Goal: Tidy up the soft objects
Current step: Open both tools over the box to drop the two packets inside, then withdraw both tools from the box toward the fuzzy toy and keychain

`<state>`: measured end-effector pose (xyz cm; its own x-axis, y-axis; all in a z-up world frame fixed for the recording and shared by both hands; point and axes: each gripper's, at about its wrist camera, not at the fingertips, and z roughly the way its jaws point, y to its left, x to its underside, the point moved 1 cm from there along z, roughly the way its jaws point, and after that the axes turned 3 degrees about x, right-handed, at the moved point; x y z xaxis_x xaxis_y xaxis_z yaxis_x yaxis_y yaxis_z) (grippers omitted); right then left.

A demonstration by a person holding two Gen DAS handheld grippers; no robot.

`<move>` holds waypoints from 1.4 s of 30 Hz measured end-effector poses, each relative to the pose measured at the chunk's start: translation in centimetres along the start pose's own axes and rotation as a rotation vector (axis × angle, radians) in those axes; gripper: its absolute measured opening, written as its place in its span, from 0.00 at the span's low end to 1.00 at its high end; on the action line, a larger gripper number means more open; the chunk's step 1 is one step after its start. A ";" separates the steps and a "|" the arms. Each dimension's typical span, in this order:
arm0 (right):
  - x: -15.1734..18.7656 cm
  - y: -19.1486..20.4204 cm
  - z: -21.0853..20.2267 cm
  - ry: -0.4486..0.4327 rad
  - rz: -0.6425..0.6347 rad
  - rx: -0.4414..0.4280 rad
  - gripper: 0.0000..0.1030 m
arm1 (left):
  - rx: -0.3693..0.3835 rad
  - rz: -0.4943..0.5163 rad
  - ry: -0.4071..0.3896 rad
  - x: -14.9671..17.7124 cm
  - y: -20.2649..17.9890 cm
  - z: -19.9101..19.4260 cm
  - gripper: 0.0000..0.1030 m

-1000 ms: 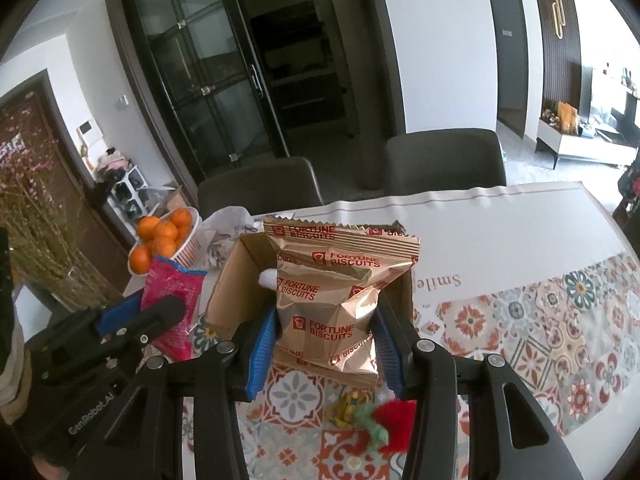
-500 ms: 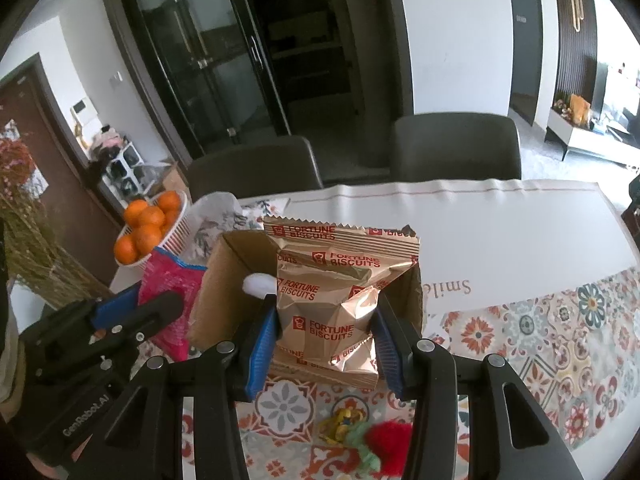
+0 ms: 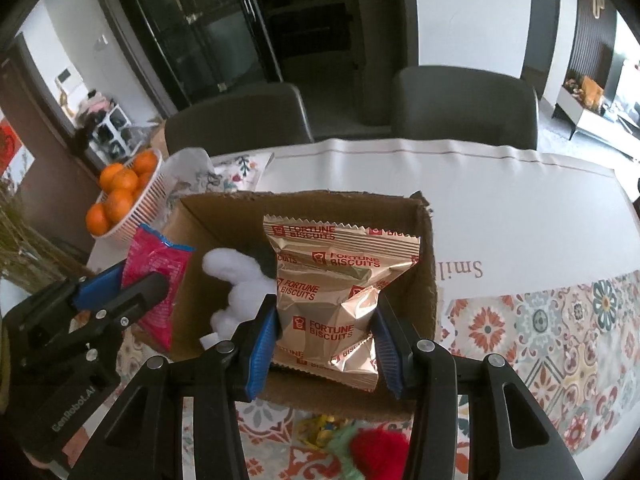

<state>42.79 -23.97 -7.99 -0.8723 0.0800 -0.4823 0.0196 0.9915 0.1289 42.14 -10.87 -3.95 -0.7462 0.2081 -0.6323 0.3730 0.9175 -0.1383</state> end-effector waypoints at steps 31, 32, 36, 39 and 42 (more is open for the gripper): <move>2.6 -0.1 -6.2 -0.150 0.014 0.124 0.63 | -0.069 0.007 -0.026 2.1 -0.5 -3.2 0.62; 2.9 -0.2 -6.7 -0.159 0.017 0.126 0.63 | -0.067 0.007 -0.033 2.2 -0.7 -3.6 0.63; 4.0 -0.2 -7.9 -0.176 0.015 0.133 0.64 | -0.070 0.011 -0.052 2.9 -1.4 -4.8 0.66; 4.7 -0.1 -8.7 -0.185 0.014 0.137 0.65 | -0.067 0.015 -0.062 3.5 -1.8 -5.5 0.68; 5.6 -0.1 -9.3 -0.193 0.013 0.146 0.67 | -0.062 0.019 -0.064 4.1 -2.2 -6.0 0.70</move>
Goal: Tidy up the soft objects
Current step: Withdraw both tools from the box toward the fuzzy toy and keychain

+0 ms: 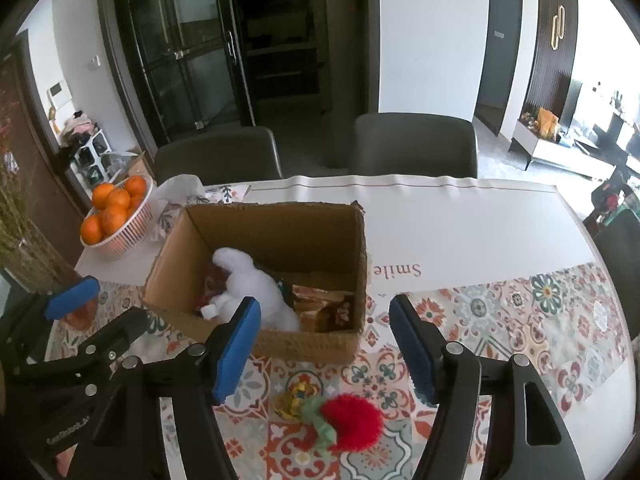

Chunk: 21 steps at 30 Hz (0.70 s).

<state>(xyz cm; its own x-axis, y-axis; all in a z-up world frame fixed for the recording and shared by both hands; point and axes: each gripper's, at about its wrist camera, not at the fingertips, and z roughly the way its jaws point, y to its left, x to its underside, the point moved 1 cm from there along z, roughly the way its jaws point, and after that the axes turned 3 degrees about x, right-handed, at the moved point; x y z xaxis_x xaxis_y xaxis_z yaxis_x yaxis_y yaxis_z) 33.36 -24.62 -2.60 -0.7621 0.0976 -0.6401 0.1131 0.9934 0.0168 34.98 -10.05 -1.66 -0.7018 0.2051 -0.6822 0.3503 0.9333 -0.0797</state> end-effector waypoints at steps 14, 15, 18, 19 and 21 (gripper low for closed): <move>3.8 -1.5 -1.4 0.005 0.040 0.005 0.73 | -0.011 0.055 -0.016 2.6 -1.9 -1.5 0.80; 4.2 -1.6 -1.3 0.009 0.044 0.005 0.73 | -0.011 0.060 -0.017 2.7 -2.0 -1.6 0.80; 5.0 -1.8 -1.3 0.021 0.046 0.002 0.73 | -0.019 0.078 -0.016 3.4 -2.3 -1.7 0.80; 5.3 -1.8 -1.3 0.024 0.047 0.001 0.73 | -0.022 0.084 -0.015 3.6 -2.4 -1.7 0.81; 5.9 -1.9 -1.3 0.032 0.047 -0.002 0.73 | -0.027 0.095 -0.012 4.0 -2.6 -1.7 0.81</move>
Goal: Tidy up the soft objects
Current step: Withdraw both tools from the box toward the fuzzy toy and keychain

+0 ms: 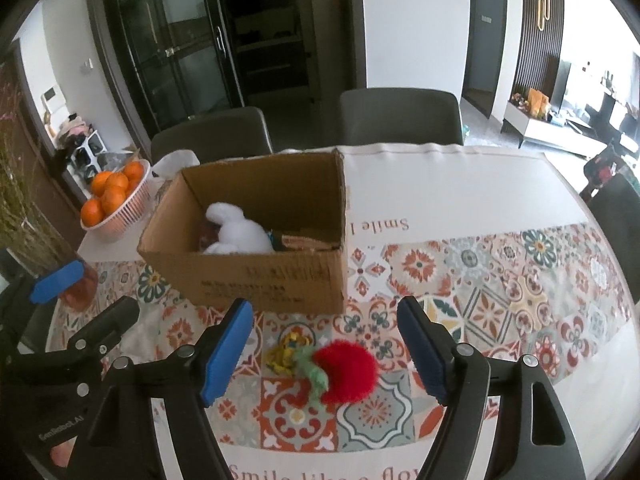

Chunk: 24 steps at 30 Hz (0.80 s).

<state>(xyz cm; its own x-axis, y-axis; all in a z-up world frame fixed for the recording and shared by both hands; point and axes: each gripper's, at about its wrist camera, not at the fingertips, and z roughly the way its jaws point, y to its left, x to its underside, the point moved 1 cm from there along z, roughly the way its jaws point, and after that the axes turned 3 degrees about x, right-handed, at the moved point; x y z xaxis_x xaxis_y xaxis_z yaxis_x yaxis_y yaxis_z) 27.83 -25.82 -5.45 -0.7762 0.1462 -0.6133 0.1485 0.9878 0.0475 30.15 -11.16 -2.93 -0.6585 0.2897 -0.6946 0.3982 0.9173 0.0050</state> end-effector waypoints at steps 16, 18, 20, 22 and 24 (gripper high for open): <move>3.9 -0.6 1.2 0.070 -0.011 -0.008 0.73 | 0.018 0.055 0.059 3.3 -1.7 0.8 0.81; 4.3 -0.6 1.5 0.081 -0.014 -0.011 0.73 | 0.021 0.062 0.069 3.6 -1.8 1.0 0.81; 4.7 -0.6 1.8 0.094 -0.015 -0.013 0.73 | 0.028 0.071 0.080 4.0 -2.1 1.2 0.81; 5.1 -0.7 2.1 0.108 -0.017 -0.017 0.73 | 0.033 0.081 0.091 4.4 -2.3 1.5 0.81; 5.5 -0.7 2.6 0.125 -0.016 -0.023 0.73 | 0.043 0.087 0.108 4.9 -2.4 1.9 0.81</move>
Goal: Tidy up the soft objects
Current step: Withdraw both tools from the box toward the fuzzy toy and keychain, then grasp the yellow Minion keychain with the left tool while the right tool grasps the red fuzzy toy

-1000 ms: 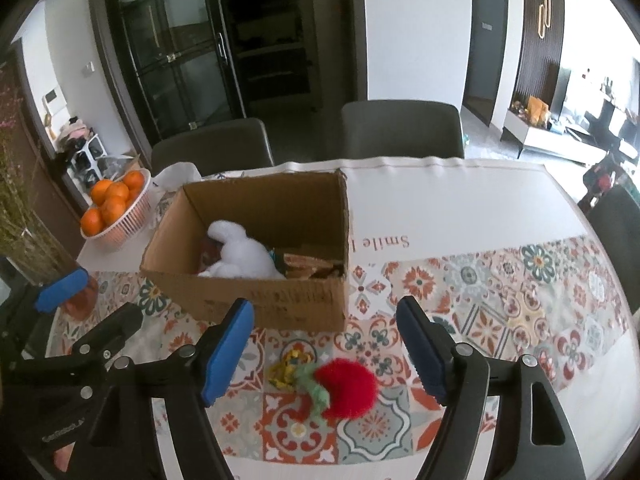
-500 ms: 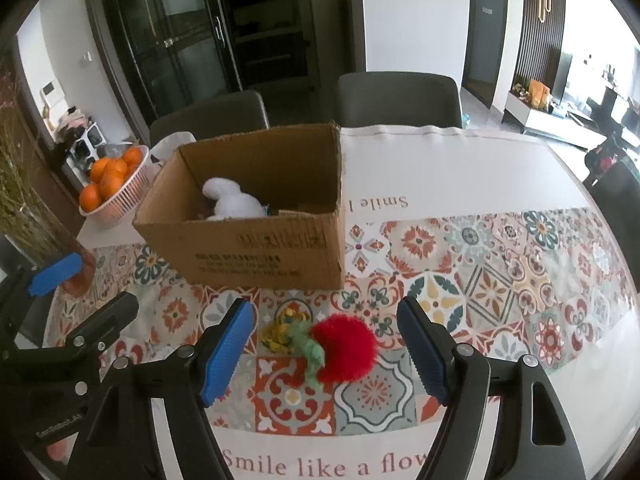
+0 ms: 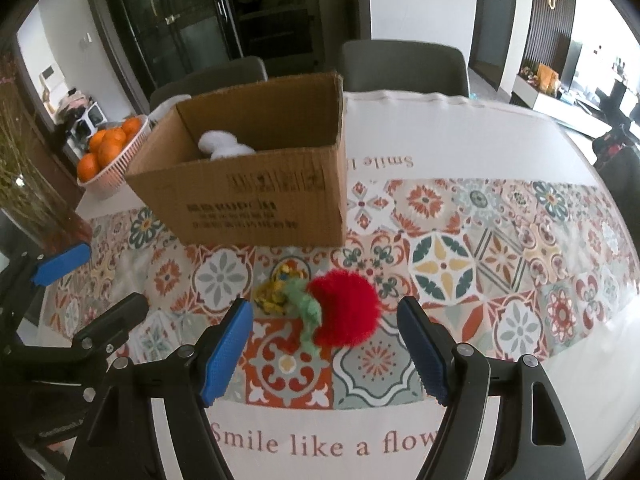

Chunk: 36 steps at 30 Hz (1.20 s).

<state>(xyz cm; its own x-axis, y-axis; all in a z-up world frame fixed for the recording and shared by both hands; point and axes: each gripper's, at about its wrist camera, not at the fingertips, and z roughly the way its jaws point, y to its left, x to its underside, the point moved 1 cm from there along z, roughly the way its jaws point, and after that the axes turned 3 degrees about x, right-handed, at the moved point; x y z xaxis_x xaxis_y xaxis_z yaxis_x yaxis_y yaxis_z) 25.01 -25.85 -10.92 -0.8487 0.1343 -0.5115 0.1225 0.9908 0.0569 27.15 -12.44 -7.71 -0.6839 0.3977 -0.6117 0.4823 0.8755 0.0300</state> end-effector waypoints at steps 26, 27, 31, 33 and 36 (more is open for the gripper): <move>2.0 -0.8 6.4 0.148 -0.008 0.003 0.73 | 0.070 0.065 0.149 3.0 -0.9 6.3 0.81; 2.0 -0.8 6.6 0.153 -0.006 0.003 0.73 | 0.077 0.068 0.152 3.1 -0.9 6.6 0.81; 2.2 -0.8 7.5 0.164 -0.004 0.006 0.73 | 0.099 0.077 0.168 3.2 -1.0 7.8 0.81; 2.2 -0.8 7.8 0.169 -0.006 0.008 0.73 | 0.110 0.081 0.177 3.2 -1.0 8.4 0.81; 2.2 -0.9 8.4 0.178 -0.004 0.012 0.73 | 0.123 0.096 0.186 3.2 -1.2 9.2 0.81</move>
<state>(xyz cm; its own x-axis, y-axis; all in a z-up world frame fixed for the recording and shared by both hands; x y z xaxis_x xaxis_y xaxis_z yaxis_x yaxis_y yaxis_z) 27.36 -26.55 -19.24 -0.9266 0.1315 -0.3522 0.1240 0.9913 0.0440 29.42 -14.75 -16.91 -0.7155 0.5310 -0.4540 0.6049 0.7960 -0.0223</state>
